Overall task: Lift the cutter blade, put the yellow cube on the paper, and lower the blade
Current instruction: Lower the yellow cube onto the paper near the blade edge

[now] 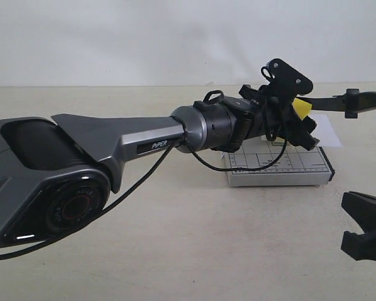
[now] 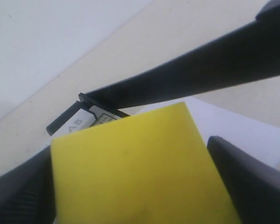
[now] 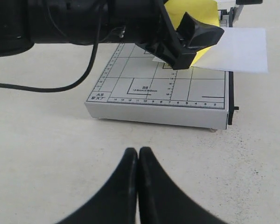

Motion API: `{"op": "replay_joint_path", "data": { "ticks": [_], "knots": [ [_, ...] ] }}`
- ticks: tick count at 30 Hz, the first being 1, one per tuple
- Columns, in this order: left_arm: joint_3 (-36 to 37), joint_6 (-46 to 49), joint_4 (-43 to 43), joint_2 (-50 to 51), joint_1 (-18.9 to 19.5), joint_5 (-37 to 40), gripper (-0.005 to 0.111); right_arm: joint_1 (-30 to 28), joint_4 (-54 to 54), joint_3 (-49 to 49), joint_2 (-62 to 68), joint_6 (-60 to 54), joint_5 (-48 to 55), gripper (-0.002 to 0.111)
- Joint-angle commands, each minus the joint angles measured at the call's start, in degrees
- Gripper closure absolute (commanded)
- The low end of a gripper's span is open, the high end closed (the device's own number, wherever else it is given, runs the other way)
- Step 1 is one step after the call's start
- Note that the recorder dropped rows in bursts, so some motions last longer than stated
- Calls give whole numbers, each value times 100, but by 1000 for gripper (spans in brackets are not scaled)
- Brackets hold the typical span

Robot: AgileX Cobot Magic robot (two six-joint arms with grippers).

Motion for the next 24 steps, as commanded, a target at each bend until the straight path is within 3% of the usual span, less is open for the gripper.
{"op": "replay_joint_path", "data": {
  "ticks": [1, 4, 19, 24],
  "knots": [
    [-4, 26, 79, 40, 16, -71, 23, -8, -28, -15, 2, -5, -75, 109],
    [-4, 26, 79, 40, 16, -71, -4, -8, -28, -15, 2, -5, -75, 109],
    [-4, 15, 190, -683, 4, -266, -3, -8, -156, -15, 2, -5, -110, 109],
    [7, 1, -234, -1100, -15, -329, -3, -8, -156, -15, 2, -5, -121, 109]
  ]
}}
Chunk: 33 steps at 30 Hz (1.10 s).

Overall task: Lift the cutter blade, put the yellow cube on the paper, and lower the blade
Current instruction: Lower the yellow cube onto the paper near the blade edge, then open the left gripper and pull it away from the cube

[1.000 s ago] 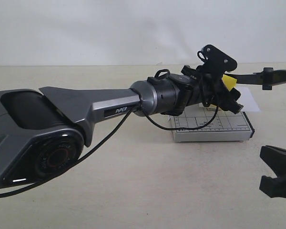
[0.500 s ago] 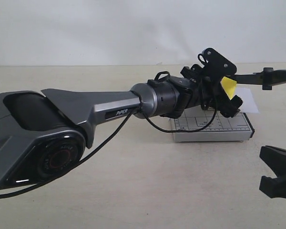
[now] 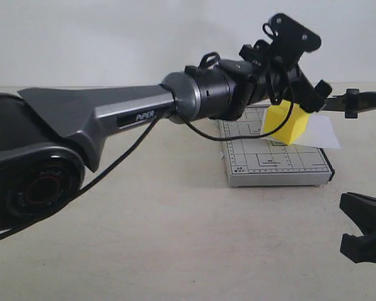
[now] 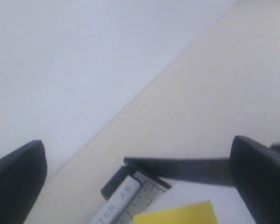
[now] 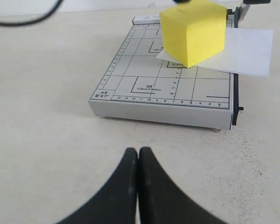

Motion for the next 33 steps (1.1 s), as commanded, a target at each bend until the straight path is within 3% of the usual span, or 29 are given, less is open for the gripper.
{"op": "replay_joint_path", "data": {
  "ticks": [1, 7, 9, 13, 19, 22, 26, 33],
  "knots": [
    [11, -24, -427, -413, -15, -116, -3, -8, -47, -15, 2, -5, -118, 109],
    [269, 37, -1295, -957, -15, -903, -3, -8, -47, -15, 2, -5, -190, 109],
    [414, 321, -1442, -1125, -15, -1336, 2, -8, -47, -15, 2, -5, -190, 109],
    [760, 517, -1442, -1377, -189, -2373, 37, -8, -47, -15, 2, -5, -190, 109],
    [983, 1508, -1442, -1516, -518, -2420, 97, -8, -47, -15, 2, -46, -189, 109],
    [992, 1791, -1442, -1516, -598, -1645, 102, -8, -47, -15, 2, -77, -189, 109],
    [1060, 1793, -1442, -1516, -598, 23, 102, -8, -47, -15, 2, -77, -189, 109],
    [1931, 909, -1442, -1555, -609, 1638, 102, -8, -47, -15, 2, -87, -159, 109]
  ]
}}
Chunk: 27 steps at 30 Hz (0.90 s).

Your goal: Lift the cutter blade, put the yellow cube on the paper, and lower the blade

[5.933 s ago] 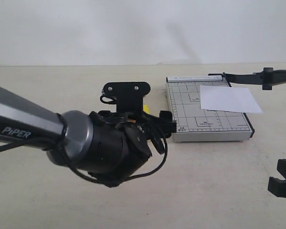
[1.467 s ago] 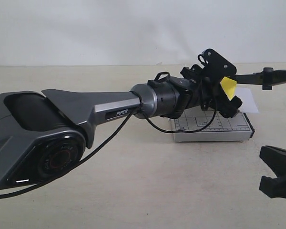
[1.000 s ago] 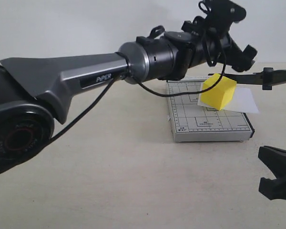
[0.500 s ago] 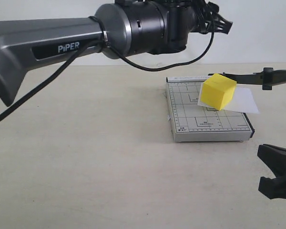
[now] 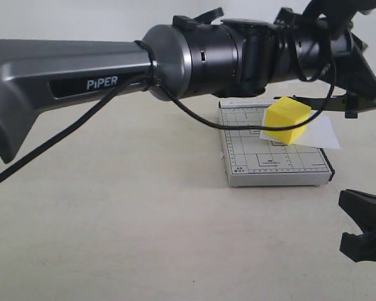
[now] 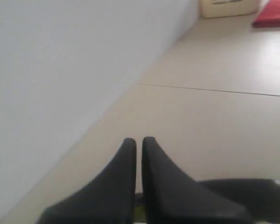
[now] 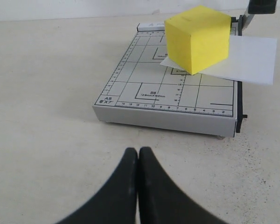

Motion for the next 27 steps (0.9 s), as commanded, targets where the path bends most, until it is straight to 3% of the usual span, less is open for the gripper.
{"op": "replay_joint_path", "data": {
  "ticks": [1, 3, 8, 11, 16, 18, 20, 21, 25, 27],
  "knots": [
    [865, -721, 9, -156, -28, 891, 102, -8, -25, -15, 2, -100, -9, 109],
    [1396, -1139, 9, -333, -28, 647, 102, -8, -25, -15, 2, -100, -9, 109],
    [2805, -3031, 9, -918, -16, -1738, 102, -8, -25, -15, 2, -100, -9, 109],
    [3606, -4386, 356, -1474, 9, -2652, 102, -8, -25, -15, 2, -100, -9, 109],
    [5252, -8221, 1248, -2479, 9, -4520, 102, -8, -71, -15, 2, -101, -4, 109],
    [5882, -9306, 1731, -2838, 9, -5175, 102, -8, -115, -15, 2, -101, -4, 109],
    [6458, -9131, 2528, -3300, 9, -5752, 102, -8, -140, -15, 2, -101, -4, 109],
    [6787, -8491, 2966, -3601, 9, -6040, 102, -8, -140, -15, 2, -101, -4, 109],
    [7265, -5781, 3002, -5384, -156, -6586, 102, -8, -139, -15, 2, -101, 6, 109],
    [7265, -4731, 3083, -6593, -166, -6359, 102, -8, -127, -15, 2, -101, 150, 109]
  ]
}}
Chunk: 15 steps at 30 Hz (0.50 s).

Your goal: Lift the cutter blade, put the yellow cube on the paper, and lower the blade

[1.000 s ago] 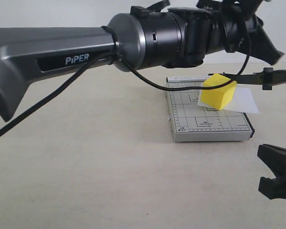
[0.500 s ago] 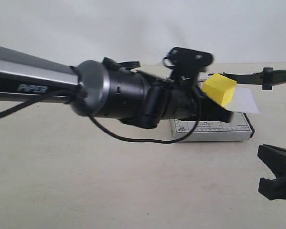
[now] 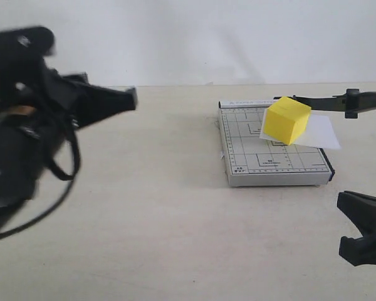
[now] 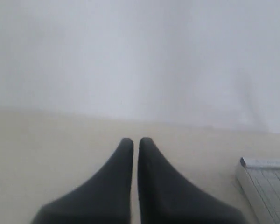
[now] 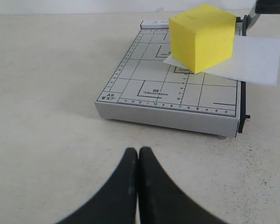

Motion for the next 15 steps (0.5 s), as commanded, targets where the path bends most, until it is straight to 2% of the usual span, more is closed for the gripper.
{"op": "replay_joint_path", "data": {
  "ticks": [1, 4, 6, 7, 9, 10, 12, 15],
  "knots": [
    [125, 2409, 380, -2389, -67, 94, 102, -8, -19, -15, 2, -19, 243, 109],
    [125, 3377, 443, -4029, 105, 1623, 102, -8, 11, -15, 2, 8, 617, 109],
    [125, 4758, -230, -5017, 242, 2486, 102, -8, 31, -15, 2, 37, 713, 109],
    [125, 5665, -698, -5434, 277, 2602, 102, -8, 31, -15, 2, 37, 701, 109],
    [114, 7620, -2200, -6160, 292, 2311, 102, -8, 31, -15, 2, 65, 606, 109],
    [101, 7710, -2775, -6413, 292, 1951, 102, -8, 31, -15, 2, 65, 559, 109],
    [149, 7710, -2801, -7024, 227, 1038, 102, -8, 31, -15, 2, 65, 468, 109],
    [231, 7710, -2801, -7894, 60, 508, 102, -8, 19, -15, 2, 82, 441, 109]
  ]
}}
